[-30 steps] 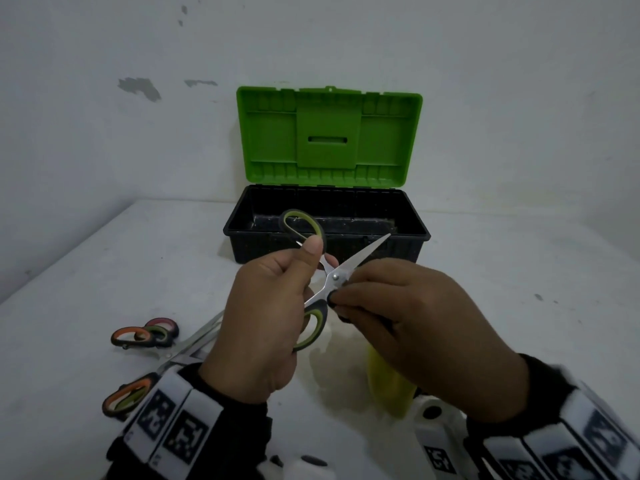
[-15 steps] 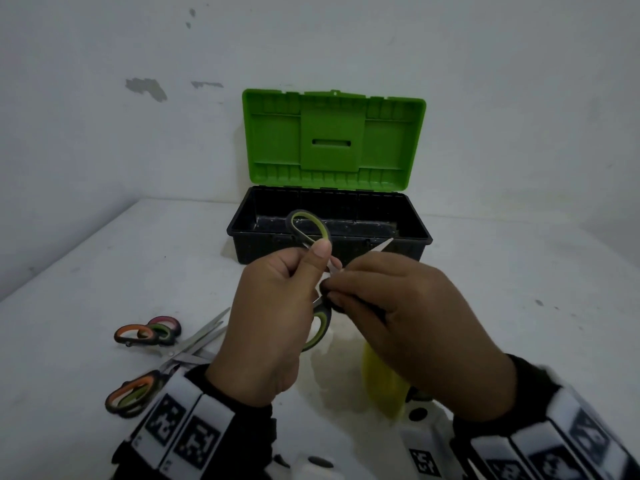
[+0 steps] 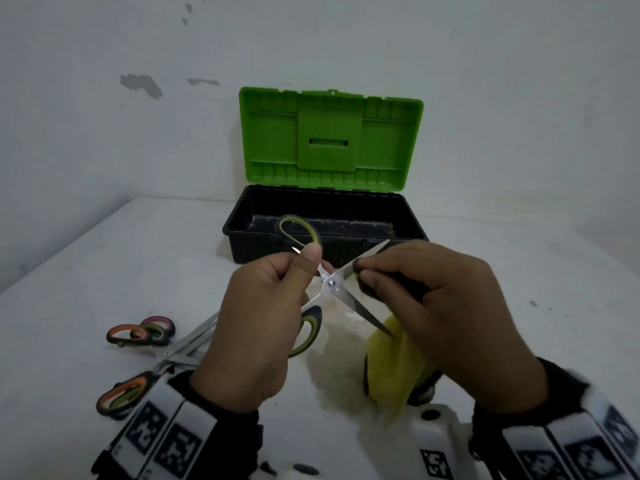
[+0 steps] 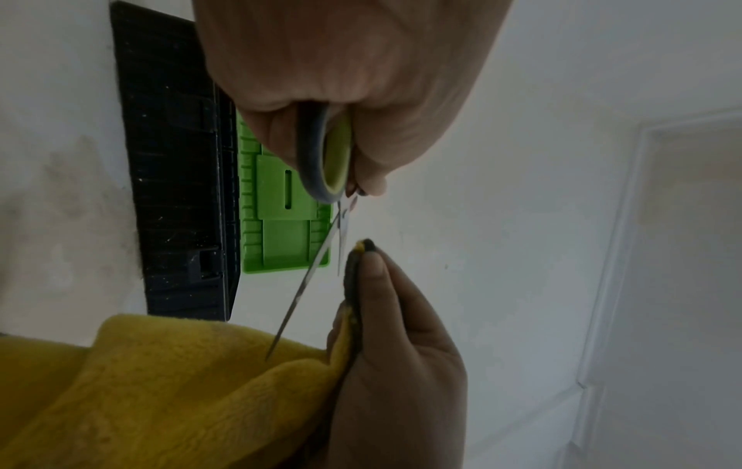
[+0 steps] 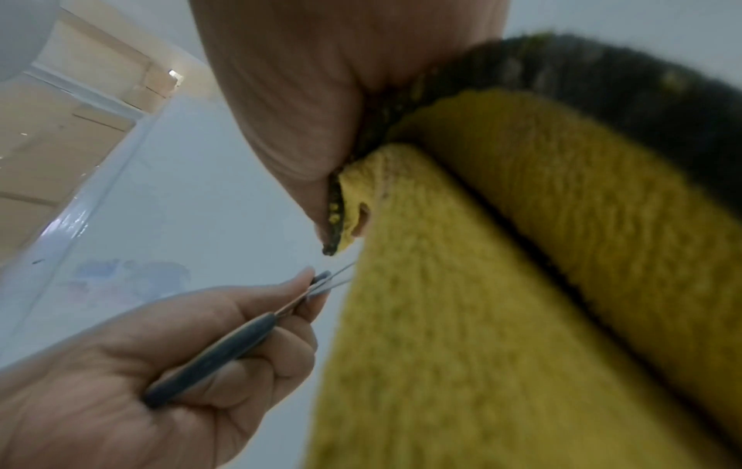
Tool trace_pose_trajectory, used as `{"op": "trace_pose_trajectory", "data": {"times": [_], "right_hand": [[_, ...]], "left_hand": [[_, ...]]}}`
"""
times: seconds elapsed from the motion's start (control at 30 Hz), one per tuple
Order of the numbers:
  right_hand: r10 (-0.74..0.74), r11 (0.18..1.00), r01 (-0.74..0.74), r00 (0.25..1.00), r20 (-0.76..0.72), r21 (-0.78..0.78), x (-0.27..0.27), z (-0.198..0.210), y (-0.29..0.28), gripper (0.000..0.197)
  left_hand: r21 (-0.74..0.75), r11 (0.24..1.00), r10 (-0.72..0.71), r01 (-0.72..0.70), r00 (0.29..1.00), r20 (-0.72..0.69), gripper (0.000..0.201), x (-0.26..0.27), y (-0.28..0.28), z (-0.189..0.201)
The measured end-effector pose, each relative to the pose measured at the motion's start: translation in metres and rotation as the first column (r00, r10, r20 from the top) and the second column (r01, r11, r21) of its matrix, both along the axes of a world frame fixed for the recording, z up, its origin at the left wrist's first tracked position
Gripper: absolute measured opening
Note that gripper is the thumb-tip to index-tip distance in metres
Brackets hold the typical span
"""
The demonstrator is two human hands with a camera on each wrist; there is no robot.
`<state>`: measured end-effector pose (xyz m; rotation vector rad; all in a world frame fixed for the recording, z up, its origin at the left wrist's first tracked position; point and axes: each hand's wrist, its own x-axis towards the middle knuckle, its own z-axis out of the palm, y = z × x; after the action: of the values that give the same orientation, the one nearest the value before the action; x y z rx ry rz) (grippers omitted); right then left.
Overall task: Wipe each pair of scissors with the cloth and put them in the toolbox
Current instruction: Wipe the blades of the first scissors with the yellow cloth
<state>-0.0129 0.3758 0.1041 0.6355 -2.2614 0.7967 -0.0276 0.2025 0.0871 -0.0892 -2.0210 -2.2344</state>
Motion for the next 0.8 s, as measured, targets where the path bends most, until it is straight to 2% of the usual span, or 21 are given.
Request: {"op": "trace_pose_trajectory", "data": {"times": [0.2,0.3,0.5,0.63,0.8], "right_hand": [[0.021,0.998,-0.016,0.998,-0.060,0.067,0.000,-0.013,-0.013,0.017],[-0.019,1.000,0.020,0.996,-0.085,0.009,-0.004,-0.013,-0.008,0.017],[0.013,1.000,-0.010,0.994,-0.107,0.027,-0.001,-0.017,-0.015,0.017],[-0.078,0.996,0.072,0.990,-0.115,-0.055,-0.003,-0.015,-0.008,0.014],[-0.033,0.999,0.034,0.991,-0.132,-0.001,0.001,-0.019,-0.013,0.015]], "left_hand": [[0.014,1.000,-0.021,0.021,1.000,-0.012,0.037,0.001,0.004,0.002],[0.003,1.000,-0.010,0.011,0.999,-0.031,0.037,0.000,0.003,0.002],[-0.120,0.993,0.010,-0.019,0.997,-0.072,0.041,0.003,0.001,0.003],[-0.108,0.994,-0.024,0.018,0.998,-0.058,0.046,0.003,-0.001,0.001],[-0.051,0.997,-0.065,0.063,0.997,-0.033,0.040,0.003,-0.003,0.000]]}}
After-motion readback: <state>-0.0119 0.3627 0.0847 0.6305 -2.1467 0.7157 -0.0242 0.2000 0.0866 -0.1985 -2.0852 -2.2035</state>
